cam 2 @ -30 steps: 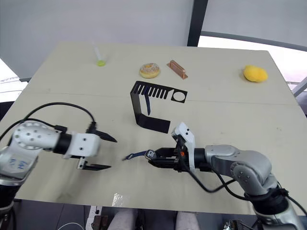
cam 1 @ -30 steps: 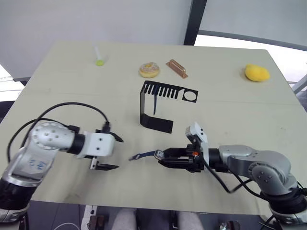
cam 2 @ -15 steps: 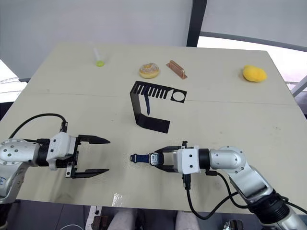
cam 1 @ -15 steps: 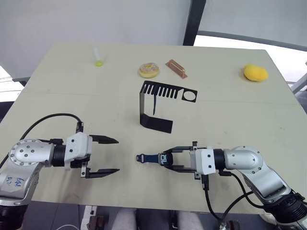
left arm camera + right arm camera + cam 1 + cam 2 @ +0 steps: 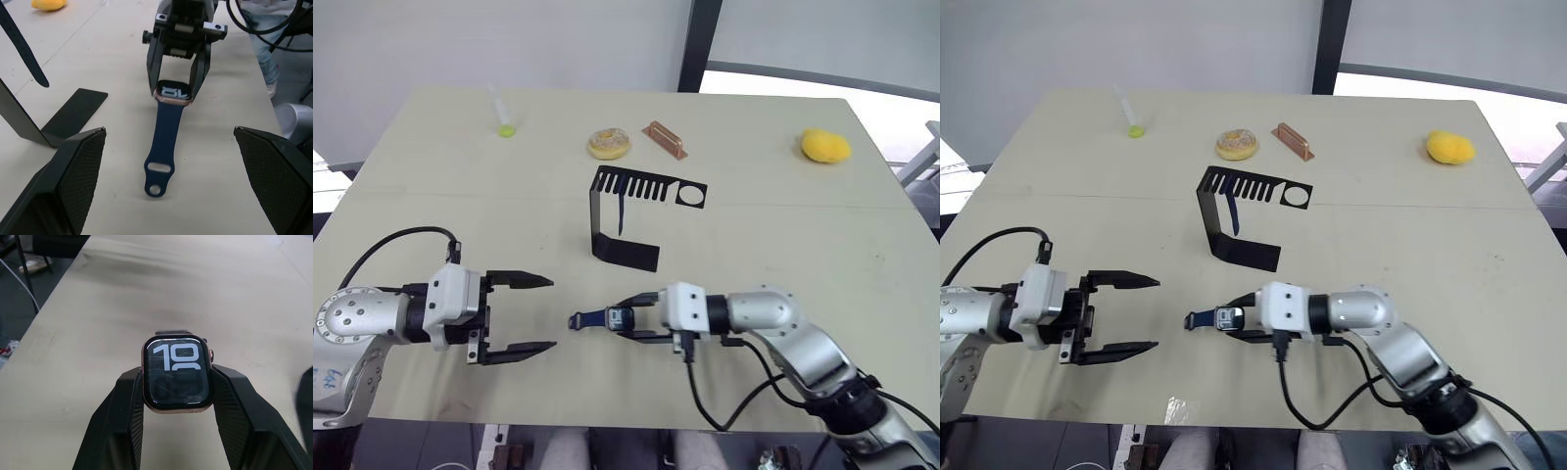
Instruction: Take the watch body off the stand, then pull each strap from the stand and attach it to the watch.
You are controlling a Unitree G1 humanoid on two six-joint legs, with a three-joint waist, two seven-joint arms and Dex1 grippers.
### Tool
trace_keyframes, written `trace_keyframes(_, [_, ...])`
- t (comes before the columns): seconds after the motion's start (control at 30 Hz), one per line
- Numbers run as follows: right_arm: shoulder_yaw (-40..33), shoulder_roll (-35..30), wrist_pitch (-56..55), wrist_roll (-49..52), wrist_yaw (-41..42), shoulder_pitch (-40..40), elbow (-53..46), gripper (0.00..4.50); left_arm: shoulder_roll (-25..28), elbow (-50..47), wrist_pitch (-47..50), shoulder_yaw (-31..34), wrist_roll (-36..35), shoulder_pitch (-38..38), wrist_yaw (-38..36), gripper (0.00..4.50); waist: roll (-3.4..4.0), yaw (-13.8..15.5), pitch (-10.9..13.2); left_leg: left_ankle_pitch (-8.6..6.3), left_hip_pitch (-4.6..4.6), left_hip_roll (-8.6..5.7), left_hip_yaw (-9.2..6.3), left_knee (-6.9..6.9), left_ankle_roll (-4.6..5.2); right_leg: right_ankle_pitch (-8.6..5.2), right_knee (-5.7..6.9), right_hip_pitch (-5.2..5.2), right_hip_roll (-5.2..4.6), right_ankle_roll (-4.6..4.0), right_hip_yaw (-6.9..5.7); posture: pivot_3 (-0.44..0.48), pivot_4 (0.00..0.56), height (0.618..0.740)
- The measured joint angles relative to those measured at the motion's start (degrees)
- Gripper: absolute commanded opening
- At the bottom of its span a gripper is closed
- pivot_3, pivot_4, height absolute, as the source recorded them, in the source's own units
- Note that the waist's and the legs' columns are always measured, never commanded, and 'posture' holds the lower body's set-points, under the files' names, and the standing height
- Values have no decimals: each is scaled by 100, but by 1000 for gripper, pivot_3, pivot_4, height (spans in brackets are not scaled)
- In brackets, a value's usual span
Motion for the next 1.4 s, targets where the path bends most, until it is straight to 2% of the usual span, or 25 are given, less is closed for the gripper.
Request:
trace_keyframes(0.13, [111, -103, -16, -364, 27, 59, 430, 1509, 83, -87, 230, 149, -124, 160, 50, 4500, 0, 14, 0, 0, -4, -7, -5, 1, 1, 0, -1, 2, -5, 0, -2, 0, 150, 740])
trace_keyframes(0.3, [41, -76, -126, -300, 133, 70, 587, 1509, 140, -265, 294, 202, -170, 398, 56, 4500, 1, -22, 0, 0, 2, 1, 0, -2, 0, 0, -1, 1, 2, 0, -1, 0, 150, 740])
trace_keyframes(0.37, [-4, -79, -167, -248, 171, 70, 686, 2565, 139, -266, 252, 201, -141, 486, 64, 4500, 1, -15, 0, 0, 2, 1, 0, -2, -1, 0, -1, 1, 2, 0, -2, 0, 150, 740])
trace_keyframes(0.4, [-47, -79, -189, -238, 171, 66, 727, 2901, 138, -266, 242, 201, -138, 498, 74, 4500, 1, -13, 0, 0, 2, 0, 1, -1, -1, 0, -1, 1, 0, 0, -1, 0, 150, 740])
trace_keyframes(0.5, [-186, -148, -428, -203, 293, 28, 877, 4346, 129, -261, 170, 202, -106, 533, 124, 4500, 0, 9, 0, 0, 1, -4, -2, 0, 0, 0, -2, 4, -3, 0, -1, 0, 150, 740])
trace_keyframes(0.53, [-243, -203, -544, -162, 358, 42, 902, 4466, 127, -243, 146, 206, -78, 536, 153, 4500, 0, 13, 0, 0, 0, -6, -4, 0, 1, 0, -2, 4, -3, 0, -2, 0, 150, 740])
trace_keyframes(0.67, [-1216, -678, -1038, 364, 570, 419, 925, 4466, 43, -15, 18, 442, 14, 552, 369, 4500, 1, 16, 1, -1, -1, -5, -3, -1, 1, 0, -5, 5, -3, 0, -3, 0, 150, 740])
trace_keyframes(0.8, [-2223, -1155, -1644, 720, 810, 803, 1388, 4466, -86, 390, -223, 728, 169, 684, 496, 4500, 0, 4, 0, -1, 6, 0, 0, -1, 1, 0, -6, 8, 1, 0, -4, 0, 150, 740])
trace_keyframes(0.93, [-3586, -1626, -2412, 987, 841, 1171, 2974, 4466, -570, 1213, -721, 1574, 351, 1056, 955, 4500, 4, -5, 3, -2, 10, -1, 12, -4, 3, 0, -8, 6, -1, 0, -1, 0, 150, 740])
trace_keyframes(1.03, [-4251, -1866, -2779, 1023, 781, 1373, 3709, 4466, -746, 1666, -938, 1917, 448, 1330, 1109, 4500, 1, -6, 2, -1, 15, 6, 14, -4, 2, 0, -9, 8, 2, 0, -2, 0, 150, 740])
trace_keyframes(1.2, [-4504, -1901, -3279, 970, 777, 1664, 4397, 4466, -886, 2066, -1269, 2250, 485, 1449, 1284, 4500, 0, -8, 1, -1, 24, 3, 29, -3, 2, 0, -12, 10, -7, 1, 5, 0, 150, 740])
trace_keyframes(1.3, [-4460, -1641, -3323, 988, 713, 1198, 4522, 4466, -987, 1950, -1313, 2196, 447, 1443, 1314, 4500, 0, -25, 1, -2, 43, 11, 42, -5, -1, 0, -5, 13, -6, 1, 13, 0, 150, 740])
trace_keyframes(1.4, [-4153, -1153, -3091, 1056, 674, 674, 4387, 4466, -1057, 1237, -1102, 1875, 303, 1481, 1331, 4500, 0, -33, 1, -7, 58, 21, 47, -10, -10, 0, 5, 20, -7, 0, 18, 0, 150, 740])
